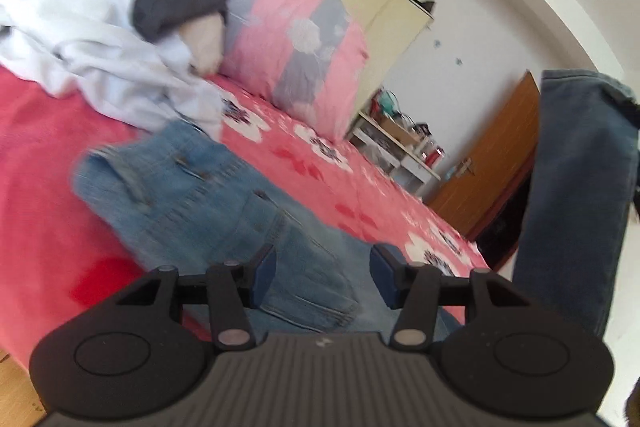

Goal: Fold clothes

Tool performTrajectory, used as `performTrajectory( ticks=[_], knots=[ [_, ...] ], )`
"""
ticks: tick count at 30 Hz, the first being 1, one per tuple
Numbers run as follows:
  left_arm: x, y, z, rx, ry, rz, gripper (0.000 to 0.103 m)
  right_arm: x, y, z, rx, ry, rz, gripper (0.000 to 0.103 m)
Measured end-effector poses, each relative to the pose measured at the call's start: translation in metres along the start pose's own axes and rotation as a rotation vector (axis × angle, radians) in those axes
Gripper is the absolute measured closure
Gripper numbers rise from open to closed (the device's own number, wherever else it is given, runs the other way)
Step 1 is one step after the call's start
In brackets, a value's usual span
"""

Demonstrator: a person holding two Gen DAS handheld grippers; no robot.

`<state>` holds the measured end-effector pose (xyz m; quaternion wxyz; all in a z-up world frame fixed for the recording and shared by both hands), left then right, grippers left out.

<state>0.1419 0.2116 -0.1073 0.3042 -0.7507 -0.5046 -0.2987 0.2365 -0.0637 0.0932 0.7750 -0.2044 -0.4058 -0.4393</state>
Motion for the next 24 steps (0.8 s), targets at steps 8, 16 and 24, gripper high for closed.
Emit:
performTrajectory(
  ticks=[8,16,24],
  knots=[
    [0.029,-0.062,0.070,0.063,-0.150,-0.113,0.050,-0.131,0.089,0.050,0.062,-0.157,0.229,0.096],
    [0.026,-0.080,0.117,0.043,-0.269,-0.150,0.050,-0.312,0.124,0.065,0.039,-0.620,0.567,0.096],
    [0.026,-0.094,0.136,0.064,-0.293,-0.174,0.051,-0.290,0.148,0.089,0.063,-0.812,0.438,0.096]
  ],
)
Point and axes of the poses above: each gripper's, at about its wrist camera, not at the fingertips, and y roughly the way its jaws point, z to its left, x to its top, the point moved 8 cm from there along y, roughly the way its jaws point, and after that the axes turned 10 degrees about -x, right-handed, at the moved point
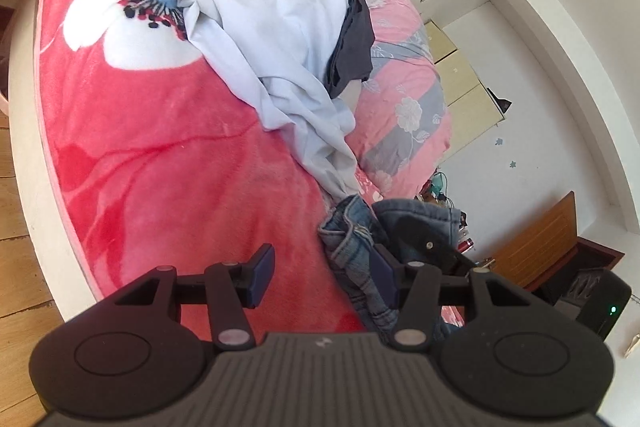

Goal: Fold clothes

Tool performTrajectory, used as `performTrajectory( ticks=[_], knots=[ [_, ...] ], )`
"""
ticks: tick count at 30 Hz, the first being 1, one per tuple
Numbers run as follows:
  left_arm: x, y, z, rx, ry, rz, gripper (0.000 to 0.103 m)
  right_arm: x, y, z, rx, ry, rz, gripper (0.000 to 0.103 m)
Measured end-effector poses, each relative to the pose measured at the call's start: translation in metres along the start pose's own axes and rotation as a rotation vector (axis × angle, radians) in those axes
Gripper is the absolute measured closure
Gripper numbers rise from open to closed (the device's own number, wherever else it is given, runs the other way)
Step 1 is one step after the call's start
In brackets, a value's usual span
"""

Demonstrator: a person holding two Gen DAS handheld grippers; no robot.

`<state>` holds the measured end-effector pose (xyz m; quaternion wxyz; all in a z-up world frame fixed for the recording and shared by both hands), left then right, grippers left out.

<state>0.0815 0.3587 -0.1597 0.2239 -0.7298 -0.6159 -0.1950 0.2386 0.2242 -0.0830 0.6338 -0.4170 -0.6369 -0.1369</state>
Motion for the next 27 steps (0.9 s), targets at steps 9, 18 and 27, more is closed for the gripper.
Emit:
performTrajectory(
  ticks=[9,18,27],
  knots=[
    [0.001,-0.009,0.012,0.024,-0.031,-0.005,0.051,-0.026,0.034,0.019,0.077,-0.095,0.123,0.086],
    [0.020,-0.006,-0.032,-0.055,0.068,-0.020,0.050,-0.005,-0.061,-0.046,0.255,0.435,0.048,0.063],
    [-0.016,0.087,-0.102,-0.161,0.208,0.165,0.050,-0.084,-0.236,-0.195,-0.304,0.665,0.015,0.063]
  ],
)
Point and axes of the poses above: each gripper's, at about its wrist camera, not at the fingertips, and y roughly the way its jaws point, z to its left, x to its top, the point moved 8 cm from there along y, roughly the way its jaws point, and after that the axes turned 10 degrees about -x, right-handed, at the moved point
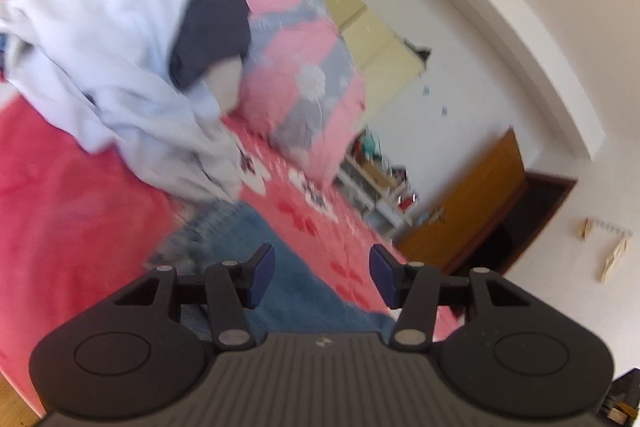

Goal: Fold clothes

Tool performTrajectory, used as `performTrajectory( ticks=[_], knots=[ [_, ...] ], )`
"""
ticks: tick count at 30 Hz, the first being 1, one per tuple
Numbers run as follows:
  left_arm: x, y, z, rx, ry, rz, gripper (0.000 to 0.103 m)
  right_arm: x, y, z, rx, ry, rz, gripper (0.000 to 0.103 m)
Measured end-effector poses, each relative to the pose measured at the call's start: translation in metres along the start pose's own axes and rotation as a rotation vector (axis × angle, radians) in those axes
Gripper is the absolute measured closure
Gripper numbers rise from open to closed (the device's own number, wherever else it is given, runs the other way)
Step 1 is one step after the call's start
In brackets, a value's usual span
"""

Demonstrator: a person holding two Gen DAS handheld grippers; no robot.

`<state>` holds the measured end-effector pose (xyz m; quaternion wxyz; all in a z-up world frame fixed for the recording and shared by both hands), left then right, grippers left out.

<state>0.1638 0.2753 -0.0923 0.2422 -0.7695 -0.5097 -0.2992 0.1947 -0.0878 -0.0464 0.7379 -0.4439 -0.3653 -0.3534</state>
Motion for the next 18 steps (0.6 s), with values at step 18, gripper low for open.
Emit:
performTrajectory(
  ticks=[18],
  knots=[
    [0.000,0.034,-0.015,0.156,0.194,0.077,0.057,-0.071,-0.017,-0.074,-0.105,-0.098,0.052,0.064]
  ],
)
Point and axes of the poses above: each gripper's, at about its wrist camera, not at the fingertips, and y roughly the way its jaws point, z to its left, x to its top, the point moved 8 cm from there along y, roughly the way its jaws point, and after that the axes turned 10 degrees about -x, right-handed, at the moved point
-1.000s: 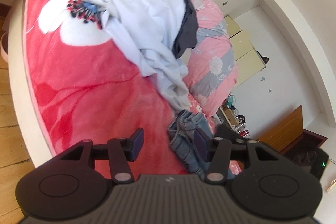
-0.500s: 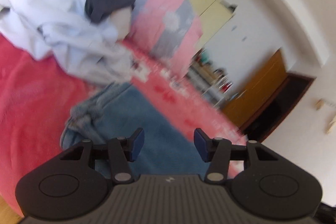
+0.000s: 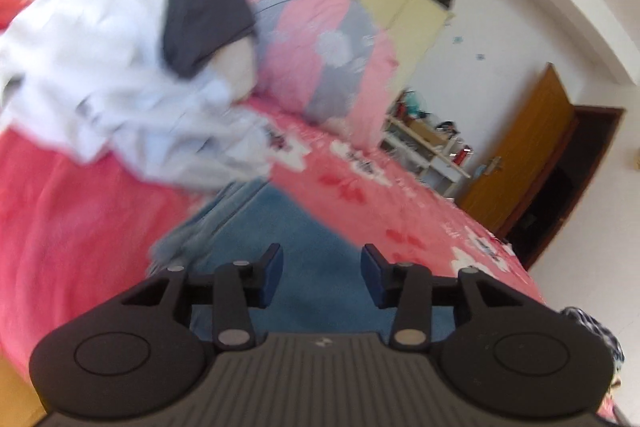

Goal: Fold clothes

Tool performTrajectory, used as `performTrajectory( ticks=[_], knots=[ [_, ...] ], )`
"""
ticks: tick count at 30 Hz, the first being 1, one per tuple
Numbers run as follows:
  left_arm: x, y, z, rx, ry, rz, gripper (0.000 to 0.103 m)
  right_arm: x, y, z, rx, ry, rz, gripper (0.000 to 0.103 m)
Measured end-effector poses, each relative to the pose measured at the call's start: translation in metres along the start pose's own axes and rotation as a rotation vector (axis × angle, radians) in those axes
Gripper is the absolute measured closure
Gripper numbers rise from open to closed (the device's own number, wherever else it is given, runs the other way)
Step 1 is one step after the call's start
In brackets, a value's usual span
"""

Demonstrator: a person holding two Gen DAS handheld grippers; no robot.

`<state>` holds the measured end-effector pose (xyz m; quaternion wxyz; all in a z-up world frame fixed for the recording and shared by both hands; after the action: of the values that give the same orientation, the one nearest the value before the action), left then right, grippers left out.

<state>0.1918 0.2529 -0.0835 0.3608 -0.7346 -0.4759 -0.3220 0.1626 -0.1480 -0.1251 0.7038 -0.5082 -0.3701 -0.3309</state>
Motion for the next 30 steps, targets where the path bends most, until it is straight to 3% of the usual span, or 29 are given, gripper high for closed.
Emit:
performTrajectory(
  ticks=[2,6,7,8,10,11,14,19,22,26,28,30],
  knots=[
    [0.012,0.015,-0.015,-0.007,0.065,0.024,0.055,0.024,-0.002,0.006,0.025,-0.027,-0.059,0.065],
    [0.008,0.068,0.010,0.207,0.082,0.144,0.057,0.060,0.018,0.017,0.048,-0.086,-0.150,0.065],
    [0.005,0.077,0.022,0.253,0.069,0.159,0.066,0.060,0.030,0.015,0.035,-0.095,-0.135,0.065],
    [0.004,0.080,0.032,0.263,0.062,0.148,0.065,0.058,0.042,0.012,0.013,-0.104,-0.111,0.067],
    [0.003,0.079,0.036,0.257,0.081,0.128,0.065,0.035,0.074,-0.009,-0.096,-0.127,0.019,0.066],
    [0.003,0.078,0.036,0.254,0.093,0.124,0.064,0.022,0.083,-0.020,-0.100,-0.099,0.052,0.066],
    [0.002,0.076,0.036,0.242,0.113,0.112,0.064,0.022,0.078,-0.042,-0.031,0.073,0.046,0.066],
    [0.009,0.067,0.032,0.226,0.096,0.096,0.062,0.021,0.083,-0.049,0.000,0.132,0.059,0.065],
    [0.017,0.050,0.013,0.232,0.162,0.067,0.055,0.024,0.073,-0.049,0.001,0.153,0.024,0.065],
    [0.017,0.020,-0.023,0.151,0.259,0.032,0.049,0.037,0.032,-0.038,0.002,0.109,-0.091,0.065],
    [0.006,0.015,-0.030,0.143,0.320,0.057,0.046,0.035,0.012,-0.018,0.052,0.022,-0.142,0.065],
    [-0.012,0.019,-0.019,0.188,0.339,0.124,0.045,0.028,-0.004,0.005,0.101,-0.089,-0.177,0.064]
  ],
)
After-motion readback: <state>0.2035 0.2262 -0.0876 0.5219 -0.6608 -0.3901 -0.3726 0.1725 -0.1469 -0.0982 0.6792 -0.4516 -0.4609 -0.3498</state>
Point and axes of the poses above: each gripper's, at about its wrist camera, not at the fingertips, and y roughly the way its jaws point, z to its left, x to its top, the point moved 8 cm from there along y, roughly the way its jaws point, and after that the axes turned 10 degrees about -x, right-handed, at the moved point
